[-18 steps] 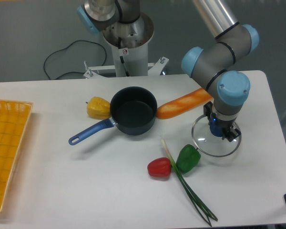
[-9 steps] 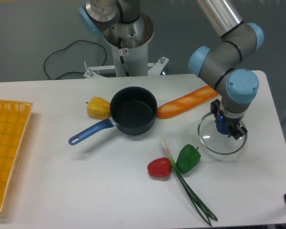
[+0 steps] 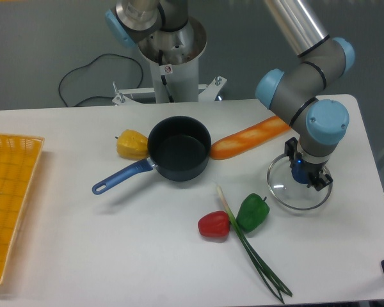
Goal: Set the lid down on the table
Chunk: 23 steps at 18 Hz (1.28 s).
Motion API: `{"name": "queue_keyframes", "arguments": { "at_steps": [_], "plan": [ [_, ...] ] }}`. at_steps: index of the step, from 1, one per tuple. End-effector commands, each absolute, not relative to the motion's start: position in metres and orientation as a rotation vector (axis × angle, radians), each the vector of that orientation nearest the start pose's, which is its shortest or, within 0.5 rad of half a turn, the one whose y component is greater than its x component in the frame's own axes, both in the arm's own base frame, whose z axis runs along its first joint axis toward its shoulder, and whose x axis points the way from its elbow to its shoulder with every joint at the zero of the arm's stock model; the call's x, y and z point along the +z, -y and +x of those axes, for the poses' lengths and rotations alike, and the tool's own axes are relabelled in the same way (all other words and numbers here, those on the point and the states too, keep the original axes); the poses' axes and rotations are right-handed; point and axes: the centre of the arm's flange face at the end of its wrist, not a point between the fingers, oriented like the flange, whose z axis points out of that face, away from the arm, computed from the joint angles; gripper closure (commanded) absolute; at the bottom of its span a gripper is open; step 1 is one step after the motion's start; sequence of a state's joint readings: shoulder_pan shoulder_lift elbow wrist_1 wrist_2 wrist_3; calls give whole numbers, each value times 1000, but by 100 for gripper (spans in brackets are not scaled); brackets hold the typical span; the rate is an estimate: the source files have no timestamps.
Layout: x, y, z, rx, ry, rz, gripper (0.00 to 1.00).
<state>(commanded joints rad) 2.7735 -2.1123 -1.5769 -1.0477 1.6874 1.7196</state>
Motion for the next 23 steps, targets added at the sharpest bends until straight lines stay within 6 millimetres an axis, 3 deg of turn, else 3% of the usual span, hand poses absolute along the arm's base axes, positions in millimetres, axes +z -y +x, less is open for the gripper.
{"name": "queue_keyframes", "arguments": {
  "at_steps": [23],
  "plan": [
    [212,-350,-563,-41,-842,-3152,40]
  ]
}}
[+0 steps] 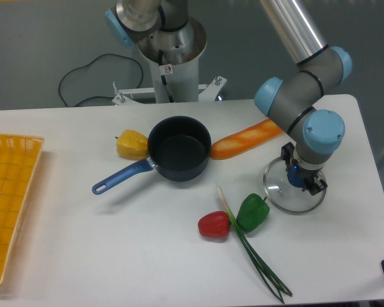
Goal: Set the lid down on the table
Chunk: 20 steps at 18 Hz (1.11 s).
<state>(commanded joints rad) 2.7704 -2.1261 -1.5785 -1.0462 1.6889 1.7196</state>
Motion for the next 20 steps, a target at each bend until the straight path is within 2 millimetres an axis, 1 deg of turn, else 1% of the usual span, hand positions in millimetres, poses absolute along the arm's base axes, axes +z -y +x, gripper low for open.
{"name": "queue_keyframes", "arguments": {
  "at_steps": [7,8,9,13,16,17,20],
  "plan": [
    [212,-351,-562,-40,-847,-3151,37],
    [212,-351,-562,-40,-847,-3151,35],
    [212,-352,-562,-38,-847,-3151,30],
    [212,-352,-563,-36,-847,-3151,30],
    [213,-352,-563,-33,-847,-3151,27],
    [213,-352,-563,-31,-847,-3151,23],
    [213,-353,-562,-30,-849,-3150,22]
  ]
}}
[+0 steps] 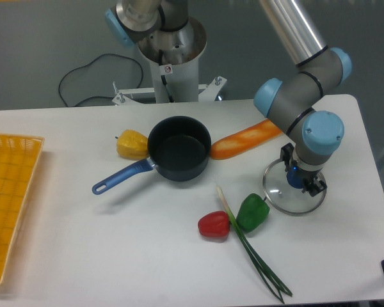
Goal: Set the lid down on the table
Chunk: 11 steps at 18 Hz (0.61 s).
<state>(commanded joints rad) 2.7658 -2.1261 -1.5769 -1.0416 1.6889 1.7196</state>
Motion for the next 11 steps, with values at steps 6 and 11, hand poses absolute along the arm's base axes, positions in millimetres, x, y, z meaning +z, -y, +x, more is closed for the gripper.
{"name": "queue_keyframes", "arguments": {
  "at_steps": [6,11],
  "plan": [
    [225,-358,-567,10,-846,-3148,0],
    [242,-364,-564,56,-857,-3141,0]
  ]
}}
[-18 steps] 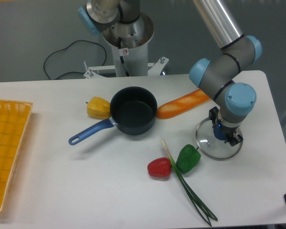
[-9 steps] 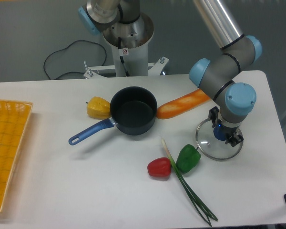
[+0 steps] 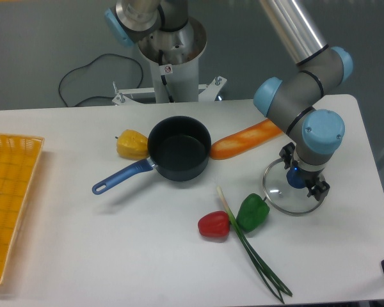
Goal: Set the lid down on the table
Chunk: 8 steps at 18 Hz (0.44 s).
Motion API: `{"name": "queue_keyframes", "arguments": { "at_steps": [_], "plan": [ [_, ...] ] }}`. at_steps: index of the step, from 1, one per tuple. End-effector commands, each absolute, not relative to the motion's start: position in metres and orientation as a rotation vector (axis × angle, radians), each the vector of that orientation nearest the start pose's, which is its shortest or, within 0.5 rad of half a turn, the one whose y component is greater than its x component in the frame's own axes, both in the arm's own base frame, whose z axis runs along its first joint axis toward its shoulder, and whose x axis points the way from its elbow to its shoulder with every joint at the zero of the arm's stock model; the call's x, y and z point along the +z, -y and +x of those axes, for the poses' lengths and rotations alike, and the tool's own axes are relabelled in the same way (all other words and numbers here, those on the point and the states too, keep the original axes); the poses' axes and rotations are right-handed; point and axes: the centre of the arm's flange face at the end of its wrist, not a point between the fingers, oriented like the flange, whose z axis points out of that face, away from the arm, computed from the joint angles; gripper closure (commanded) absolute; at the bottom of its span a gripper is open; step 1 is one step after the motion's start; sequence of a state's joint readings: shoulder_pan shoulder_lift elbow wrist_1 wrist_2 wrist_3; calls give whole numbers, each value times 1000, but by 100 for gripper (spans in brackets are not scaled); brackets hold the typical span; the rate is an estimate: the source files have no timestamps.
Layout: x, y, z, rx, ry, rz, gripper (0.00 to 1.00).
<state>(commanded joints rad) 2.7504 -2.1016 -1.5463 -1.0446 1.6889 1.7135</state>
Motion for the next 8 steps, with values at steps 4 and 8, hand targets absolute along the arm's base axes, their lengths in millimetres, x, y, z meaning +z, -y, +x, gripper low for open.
{"name": "queue_keyframes", "arguments": {
  "at_steps": [4,8],
  "plan": [
    [257,-371,-563,99,-875,-3131,0],
    [274,-370,-560,137,-878,-3124,0]
  ]
}}
